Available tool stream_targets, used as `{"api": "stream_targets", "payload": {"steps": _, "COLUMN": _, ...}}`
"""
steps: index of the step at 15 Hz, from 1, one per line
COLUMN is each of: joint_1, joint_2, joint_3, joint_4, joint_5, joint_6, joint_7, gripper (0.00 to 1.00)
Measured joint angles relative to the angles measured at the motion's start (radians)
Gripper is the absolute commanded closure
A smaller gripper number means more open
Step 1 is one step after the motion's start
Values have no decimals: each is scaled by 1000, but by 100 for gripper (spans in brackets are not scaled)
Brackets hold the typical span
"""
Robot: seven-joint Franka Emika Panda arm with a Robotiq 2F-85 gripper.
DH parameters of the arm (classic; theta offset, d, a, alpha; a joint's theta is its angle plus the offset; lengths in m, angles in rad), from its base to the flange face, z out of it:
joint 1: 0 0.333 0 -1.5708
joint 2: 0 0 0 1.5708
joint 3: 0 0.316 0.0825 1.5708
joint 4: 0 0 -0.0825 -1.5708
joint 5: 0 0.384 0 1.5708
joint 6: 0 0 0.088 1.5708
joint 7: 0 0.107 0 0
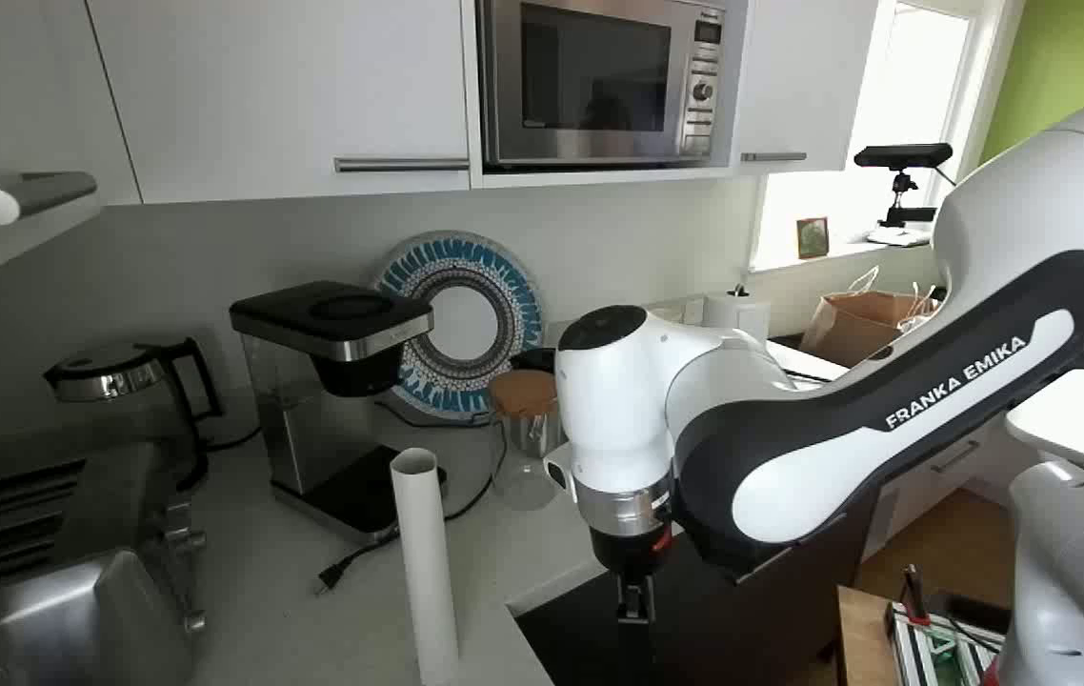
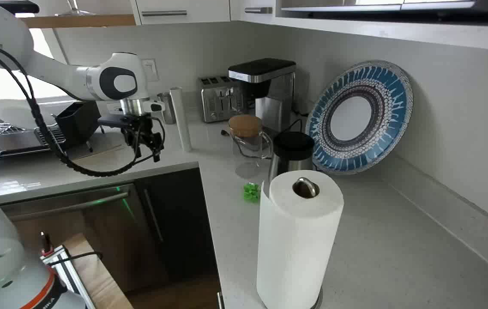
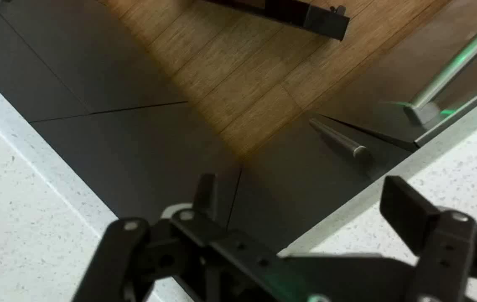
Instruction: Put the black ladle on top of the glass jar with a brown lid
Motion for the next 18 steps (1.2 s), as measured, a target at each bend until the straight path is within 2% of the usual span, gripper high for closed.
{"api": "stream_targets", "payload": {"steps": 8, "joint_1": 8, "joint_2": 0, "joint_3": -1, "joint_4": 13, "joint_5": 0, "joint_6": 11, "joint_7": -4, "gripper": 0}}
{"api": "stream_targets", "payload": {"steps": 15, "joint_1": 91, "joint_2": 13, "joint_3": 44, "joint_4": 231, "joint_5": -45, "joint_6": 46, "joint_7": -65, "gripper": 0}}
{"api": "stream_targets", "payload": {"steps": 18, "joint_1": 102, "joint_2": 37, "joint_3": 46, "joint_4": 285, "joint_5": -45, "joint_6": 48, "joint_7": -80, "gripper": 0}}
